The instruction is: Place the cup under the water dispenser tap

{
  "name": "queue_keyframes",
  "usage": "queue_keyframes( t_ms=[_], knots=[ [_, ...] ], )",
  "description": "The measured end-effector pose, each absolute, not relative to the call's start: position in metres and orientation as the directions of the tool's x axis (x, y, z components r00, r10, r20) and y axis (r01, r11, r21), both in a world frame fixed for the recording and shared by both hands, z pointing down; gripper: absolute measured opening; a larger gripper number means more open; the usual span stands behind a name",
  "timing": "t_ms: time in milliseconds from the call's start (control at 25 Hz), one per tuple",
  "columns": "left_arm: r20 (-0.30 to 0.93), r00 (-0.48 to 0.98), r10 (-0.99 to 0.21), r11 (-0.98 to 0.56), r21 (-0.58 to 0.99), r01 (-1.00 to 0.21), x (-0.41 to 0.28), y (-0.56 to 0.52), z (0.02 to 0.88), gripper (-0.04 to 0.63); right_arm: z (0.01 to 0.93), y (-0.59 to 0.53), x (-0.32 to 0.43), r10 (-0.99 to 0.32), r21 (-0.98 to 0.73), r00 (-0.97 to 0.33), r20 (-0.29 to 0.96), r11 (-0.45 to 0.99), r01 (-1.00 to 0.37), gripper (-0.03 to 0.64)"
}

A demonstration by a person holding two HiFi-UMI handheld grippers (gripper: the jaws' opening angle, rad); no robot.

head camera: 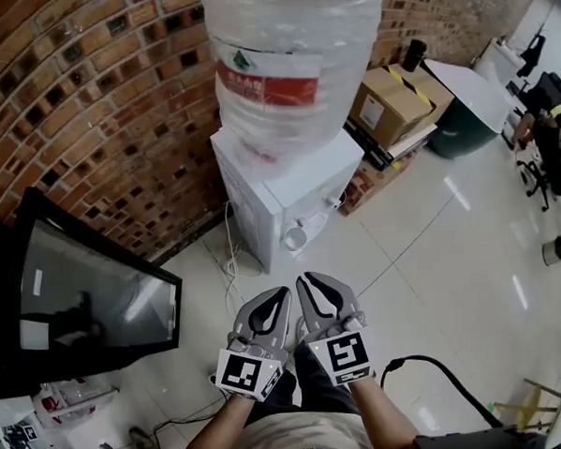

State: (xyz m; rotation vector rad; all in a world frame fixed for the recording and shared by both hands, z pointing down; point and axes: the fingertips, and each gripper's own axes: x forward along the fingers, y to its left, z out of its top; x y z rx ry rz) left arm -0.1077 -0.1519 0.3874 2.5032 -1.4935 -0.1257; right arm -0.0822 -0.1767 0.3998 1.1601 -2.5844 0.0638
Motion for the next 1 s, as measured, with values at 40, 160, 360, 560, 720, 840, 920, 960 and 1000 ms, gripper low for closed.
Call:
queue_keyframes(
  t_ms=[40, 160, 360, 560, 720, 840, 920, 960, 1000],
  knots=[
    [0.035, 0.482, -0.875, -0.462, 0.236, -0.855, -0.108, -0.146, 0.382, -0.009, 0.392, -0.17, -0.083, -0.723, 0.092, -0.627, 0.289, 0.673, -0.734, 0.041],
    [0.011, 0.495, -0.869, -0.478, 0.244, -0.844, -0.106, -0.132, 0.367, -0.009, 0.373, -0.155, -0.082, -0.73, 0.112, -0.626, 0.274, 0.671, -0.733, 0.029],
    [-0.025, 0.533, -0.846, -0.523, 0.242, -0.817, -0.097, -0.111, 0.347, -0.009, 0.355, -0.132, -0.073, -0.742, 0.12, -0.615, 0.266, 0.658, -0.743, 0.006],
    [-0.038, 0.568, -0.822, -0.559, 0.239, -0.794, -0.087, -0.097, 0.336, -0.009, 0.347, -0.112, -0.067, -0.736, 0.106, -0.617, 0.278, 0.662, -0.742, 0.006],
    [-0.042, 0.575, -0.817, -0.568, 0.237, -0.788, -0.082, -0.088, 0.331, -0.009, 0.348, -0.097, -0.06, -0.728, 0.099, -0.621, 0.291, 0.668, -0.737, 0.006],
    [-0.037, 0.566, -0.823, -0.557, 0.241, -0.795, -0.08, -0.076, 0.33, -0.009, 0.346, -0.081, -0.053, -0.722, 0.097, -0.626, 0.295, 0.675, -0.732, 0.006],
    [-0.03, 0.562, -0.827, -0.551, 0.245, -0.798, -0.076, -0.066, 0.331, -0.009, 0.345, -0.068, -0.046, -0.721, 0.093, -0.627, 0.296, 0.675, -0.732, 0.006],
    [-0.027, 0.563, -0.826, -0.552, 0.242, -0.798, -0.072, -0.06, 0.33, -0.009, 0.344, -0.062, -0.042, -0.723, 0.091, -0.625, 0.295, 0.672, -0.735, 0.006],
    [-0.025, 0.565, -0.825, -0.554, 0.237, -0.798, -0.068, -0.054, 0.329, -0.009, 0.344, -0.056, -0.037, -0.725, 0.087, -0.623, 0.293, 0.669, -0.738, 0.006]
  ],
)
